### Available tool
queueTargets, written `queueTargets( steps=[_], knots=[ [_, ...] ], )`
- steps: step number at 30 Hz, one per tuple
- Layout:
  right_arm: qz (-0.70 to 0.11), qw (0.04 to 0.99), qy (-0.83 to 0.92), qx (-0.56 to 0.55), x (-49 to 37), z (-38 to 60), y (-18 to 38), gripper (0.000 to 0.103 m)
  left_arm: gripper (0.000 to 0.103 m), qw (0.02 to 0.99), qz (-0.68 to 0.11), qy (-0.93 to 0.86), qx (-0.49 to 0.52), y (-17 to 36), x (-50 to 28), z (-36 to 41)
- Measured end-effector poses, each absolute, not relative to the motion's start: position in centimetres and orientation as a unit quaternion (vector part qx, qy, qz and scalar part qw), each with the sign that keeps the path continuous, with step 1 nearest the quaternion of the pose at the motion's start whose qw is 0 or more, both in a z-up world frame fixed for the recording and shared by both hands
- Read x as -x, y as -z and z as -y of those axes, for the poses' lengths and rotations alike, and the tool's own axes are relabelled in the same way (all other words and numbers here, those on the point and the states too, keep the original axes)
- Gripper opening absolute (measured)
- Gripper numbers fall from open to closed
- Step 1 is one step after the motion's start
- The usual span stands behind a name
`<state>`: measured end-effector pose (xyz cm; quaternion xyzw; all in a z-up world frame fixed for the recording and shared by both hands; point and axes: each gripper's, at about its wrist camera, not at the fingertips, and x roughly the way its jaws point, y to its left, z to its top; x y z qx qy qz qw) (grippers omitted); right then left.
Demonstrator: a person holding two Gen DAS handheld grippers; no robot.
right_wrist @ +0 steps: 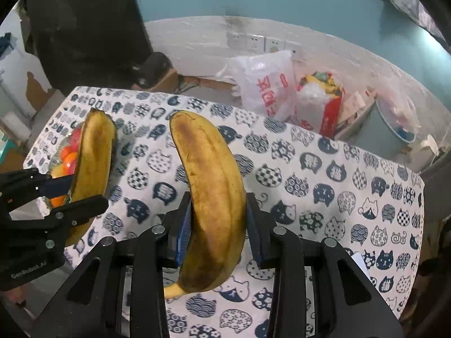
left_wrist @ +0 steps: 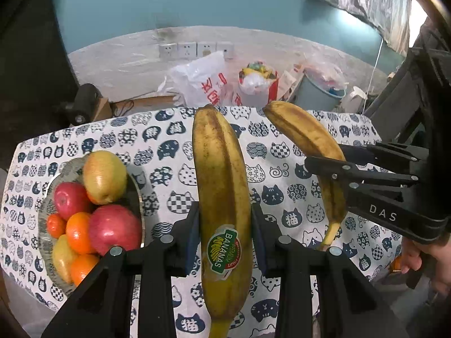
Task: Organize fruits
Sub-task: 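Lift and carry both bananas over the glass plate with both tools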
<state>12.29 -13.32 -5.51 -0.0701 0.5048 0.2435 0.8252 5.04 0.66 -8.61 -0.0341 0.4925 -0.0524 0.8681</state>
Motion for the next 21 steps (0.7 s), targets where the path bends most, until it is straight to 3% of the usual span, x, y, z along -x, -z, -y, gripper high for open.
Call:
queueTargets(
  steps=[21],
  knots=[
    [-0.482, 0.815, -0.306, 0.095, -11.6, 3.5, 2.8, 0.035, 0.034, 0.882, -0.464, -0.001, 0.083, 6.7, -1.8, -8.6]
  ],
)
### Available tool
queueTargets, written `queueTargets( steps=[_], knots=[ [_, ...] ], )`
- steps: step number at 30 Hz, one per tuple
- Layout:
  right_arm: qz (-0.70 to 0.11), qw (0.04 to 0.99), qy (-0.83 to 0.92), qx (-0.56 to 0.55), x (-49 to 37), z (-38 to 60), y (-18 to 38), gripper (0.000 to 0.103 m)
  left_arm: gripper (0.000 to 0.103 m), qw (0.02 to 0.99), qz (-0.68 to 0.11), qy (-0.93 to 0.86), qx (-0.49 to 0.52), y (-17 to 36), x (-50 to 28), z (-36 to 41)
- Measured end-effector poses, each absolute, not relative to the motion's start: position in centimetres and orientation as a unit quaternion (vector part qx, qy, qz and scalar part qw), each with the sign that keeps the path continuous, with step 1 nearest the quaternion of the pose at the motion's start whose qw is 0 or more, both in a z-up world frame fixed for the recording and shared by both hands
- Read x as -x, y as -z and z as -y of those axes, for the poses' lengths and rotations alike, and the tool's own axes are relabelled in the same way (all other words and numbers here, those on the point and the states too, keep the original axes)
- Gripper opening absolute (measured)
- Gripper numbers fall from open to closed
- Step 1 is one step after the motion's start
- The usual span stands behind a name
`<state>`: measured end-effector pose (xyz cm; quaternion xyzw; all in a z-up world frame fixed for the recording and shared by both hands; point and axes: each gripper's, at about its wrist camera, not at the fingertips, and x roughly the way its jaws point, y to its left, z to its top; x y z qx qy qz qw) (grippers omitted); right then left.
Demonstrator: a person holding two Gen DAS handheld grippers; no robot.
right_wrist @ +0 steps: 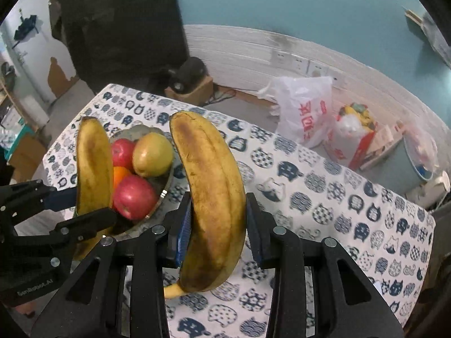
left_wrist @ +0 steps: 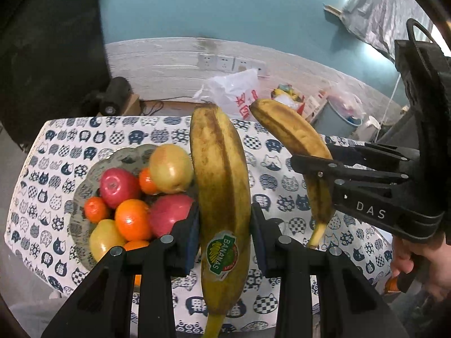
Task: Organize fruits
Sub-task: 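Lift and carry both bananas over the glass plate with both tools, then lower both bananas onto the fruit pile and open both tools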
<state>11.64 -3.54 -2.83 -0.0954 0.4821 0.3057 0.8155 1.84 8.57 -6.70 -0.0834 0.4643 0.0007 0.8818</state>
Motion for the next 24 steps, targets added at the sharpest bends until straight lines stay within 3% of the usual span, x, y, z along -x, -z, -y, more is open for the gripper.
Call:
queueTargets(
  steps=[24],
  knots=[
    [-0.501, 0.773, -0.366, 0.128, -11.0, -9.1, 4.8, 0.035, 0.034, 0.869, -0.465, -0.062, 0.156, 9.2, 0.3, -18.5]
  ],
)
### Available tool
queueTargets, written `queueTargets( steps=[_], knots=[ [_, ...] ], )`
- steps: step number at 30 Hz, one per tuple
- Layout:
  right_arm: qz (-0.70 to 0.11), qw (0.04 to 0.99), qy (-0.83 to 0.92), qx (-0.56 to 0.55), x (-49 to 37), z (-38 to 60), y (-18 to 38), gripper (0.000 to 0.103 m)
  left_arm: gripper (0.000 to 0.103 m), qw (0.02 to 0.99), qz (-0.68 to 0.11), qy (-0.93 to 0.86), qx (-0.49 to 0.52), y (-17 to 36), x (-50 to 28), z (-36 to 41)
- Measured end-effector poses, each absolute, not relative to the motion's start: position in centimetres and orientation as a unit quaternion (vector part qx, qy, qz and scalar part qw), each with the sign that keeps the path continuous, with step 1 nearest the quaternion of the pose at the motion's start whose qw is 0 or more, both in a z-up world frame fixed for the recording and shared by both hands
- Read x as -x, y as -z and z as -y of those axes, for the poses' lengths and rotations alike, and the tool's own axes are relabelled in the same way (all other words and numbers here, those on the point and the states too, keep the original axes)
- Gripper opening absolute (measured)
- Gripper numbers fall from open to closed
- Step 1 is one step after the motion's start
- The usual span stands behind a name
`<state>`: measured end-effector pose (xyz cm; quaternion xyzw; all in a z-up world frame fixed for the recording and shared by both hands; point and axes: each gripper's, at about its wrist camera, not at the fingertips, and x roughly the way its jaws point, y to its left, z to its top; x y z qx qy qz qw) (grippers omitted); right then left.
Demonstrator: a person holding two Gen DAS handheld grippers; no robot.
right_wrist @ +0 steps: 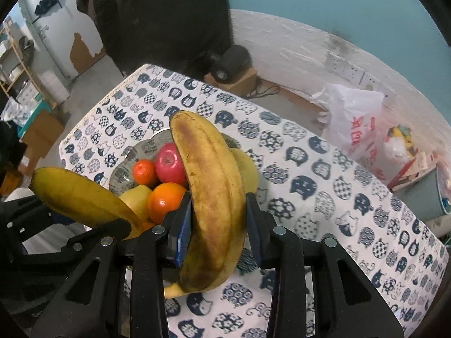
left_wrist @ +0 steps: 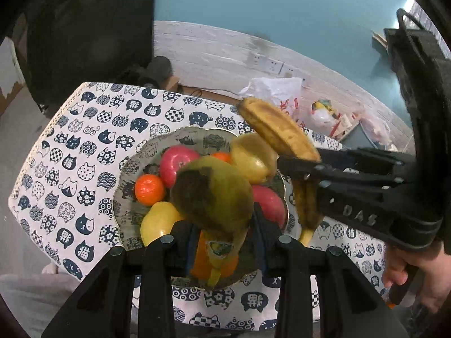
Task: Organize fruits
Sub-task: 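Lower both bananas onto the fruit pile and open both tools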
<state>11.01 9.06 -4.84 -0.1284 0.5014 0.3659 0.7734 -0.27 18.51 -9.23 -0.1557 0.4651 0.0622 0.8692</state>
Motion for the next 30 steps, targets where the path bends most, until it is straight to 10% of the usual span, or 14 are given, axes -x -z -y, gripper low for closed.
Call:
queueTargets(
  steps=[30],
  knots=[
    [-0.534, 0.746, -0.380, 0.119, -11.6, -13.4, 7.7, 0.037, 0.041, 0.827, -0.503, -0.079, 0.240, 13.6, -0.9, -22.9]
  ],
)
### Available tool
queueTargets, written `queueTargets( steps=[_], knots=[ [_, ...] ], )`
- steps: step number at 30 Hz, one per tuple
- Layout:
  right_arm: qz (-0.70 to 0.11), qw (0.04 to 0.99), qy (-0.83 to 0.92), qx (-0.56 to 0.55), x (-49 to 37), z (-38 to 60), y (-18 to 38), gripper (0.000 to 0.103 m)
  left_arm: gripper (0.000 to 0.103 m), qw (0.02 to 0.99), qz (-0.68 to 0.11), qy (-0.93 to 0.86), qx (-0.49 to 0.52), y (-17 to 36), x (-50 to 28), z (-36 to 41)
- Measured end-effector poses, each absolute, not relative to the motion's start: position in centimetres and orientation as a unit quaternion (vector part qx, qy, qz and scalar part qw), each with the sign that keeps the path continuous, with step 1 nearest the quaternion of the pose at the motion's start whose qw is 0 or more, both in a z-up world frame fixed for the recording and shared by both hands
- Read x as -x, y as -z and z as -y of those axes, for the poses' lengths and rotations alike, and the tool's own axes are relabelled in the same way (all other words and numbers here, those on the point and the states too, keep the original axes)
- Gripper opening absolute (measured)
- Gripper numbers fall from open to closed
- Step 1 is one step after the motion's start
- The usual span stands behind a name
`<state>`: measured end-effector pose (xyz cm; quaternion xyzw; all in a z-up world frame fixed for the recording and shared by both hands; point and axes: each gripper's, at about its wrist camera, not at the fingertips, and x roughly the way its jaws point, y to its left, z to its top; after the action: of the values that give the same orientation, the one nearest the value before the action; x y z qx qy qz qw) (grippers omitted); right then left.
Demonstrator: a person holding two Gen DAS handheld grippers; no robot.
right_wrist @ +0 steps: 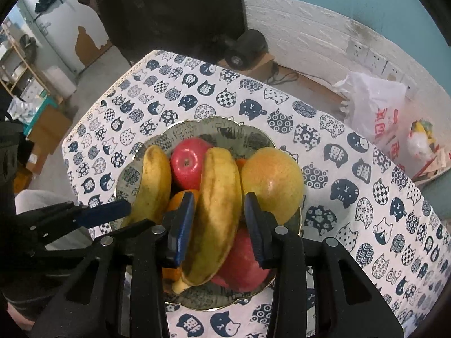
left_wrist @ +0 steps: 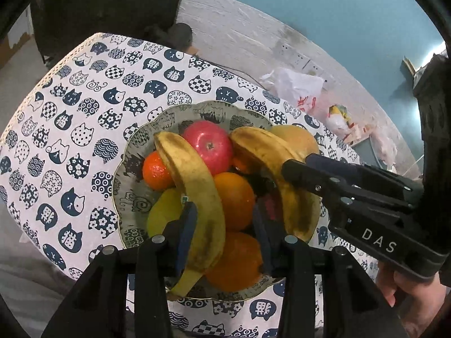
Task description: Organize fruits
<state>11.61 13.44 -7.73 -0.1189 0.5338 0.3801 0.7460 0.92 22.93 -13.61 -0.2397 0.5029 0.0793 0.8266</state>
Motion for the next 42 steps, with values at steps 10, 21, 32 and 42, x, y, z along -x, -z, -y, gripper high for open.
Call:
queueTargets(
  steps=[10, 21, 32, 42],
  knots=[
    [-0.520, 0.756, -0.379, 0.119, -11.2, -12.1, 5.9, 0.044, 0.051, 0.843, -0.492, -0.082, 0.203, 11.4, -0.3, -21.6],
    [-0.484, 0.790, -0.363, 0.102, -10.1, -8.4, 1.1, 0.074, 0.074, 0.868, -0.460, -0.097, 0.162, 6.4, 1.6, -19.5],
    [-0.451, 0.817, -0.346, 0.101, -8.3, -4.2, -3.2, 0.076, 0.086, 0.884, -0.444, -0.103, 0.103, 2.6, 2.7, -16.1],
    [-0.432, 0.831, -0.333, 0.111, -6.7, -0.9, -4.5, 0.077, 0.091, 0.894, -0.431, -0.100, 0.067, 0.8, 3.2, -13.8]
  ],
)
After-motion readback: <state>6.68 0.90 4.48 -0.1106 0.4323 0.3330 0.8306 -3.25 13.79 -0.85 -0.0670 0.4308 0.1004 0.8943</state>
